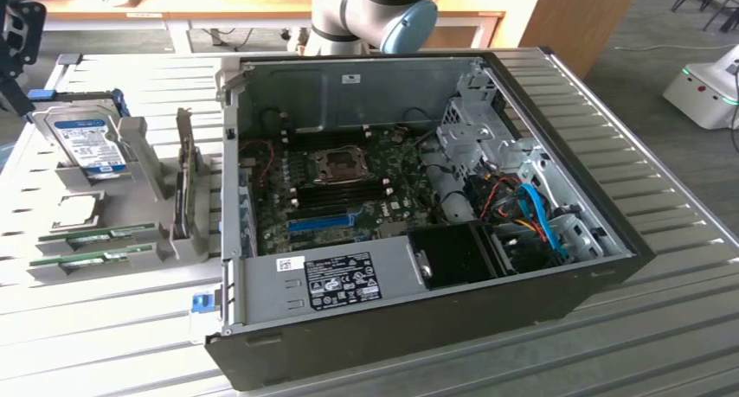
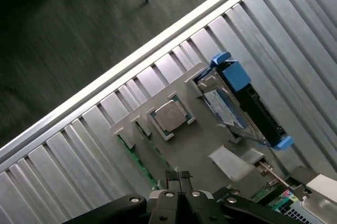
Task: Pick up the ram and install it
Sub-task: 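Pick up the ram and move it above insertion slot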
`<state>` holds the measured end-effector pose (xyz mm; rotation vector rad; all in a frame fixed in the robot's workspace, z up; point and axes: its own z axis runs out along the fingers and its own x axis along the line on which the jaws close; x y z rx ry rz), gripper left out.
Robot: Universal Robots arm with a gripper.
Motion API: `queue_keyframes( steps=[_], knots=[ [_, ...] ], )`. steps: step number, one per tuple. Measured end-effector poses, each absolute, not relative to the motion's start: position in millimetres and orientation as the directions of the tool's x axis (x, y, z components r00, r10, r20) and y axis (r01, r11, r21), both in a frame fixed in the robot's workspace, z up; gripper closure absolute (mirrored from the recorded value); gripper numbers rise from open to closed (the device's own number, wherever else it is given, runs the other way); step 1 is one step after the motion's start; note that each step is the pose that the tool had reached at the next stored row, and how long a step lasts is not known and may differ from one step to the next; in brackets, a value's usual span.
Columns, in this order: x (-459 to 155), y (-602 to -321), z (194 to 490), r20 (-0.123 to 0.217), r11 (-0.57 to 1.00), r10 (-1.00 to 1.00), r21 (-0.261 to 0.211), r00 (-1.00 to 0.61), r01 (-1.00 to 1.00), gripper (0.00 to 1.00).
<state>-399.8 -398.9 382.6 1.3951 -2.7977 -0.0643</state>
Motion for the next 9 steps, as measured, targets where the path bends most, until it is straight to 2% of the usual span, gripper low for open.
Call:
queue_keyframes(
  steps=[9],
  knots=[
    [-399.8,-398.9,382.2,-0.005,0.504,-0.863,0.043,-0.505,-0.862,0.89]
  ],
)
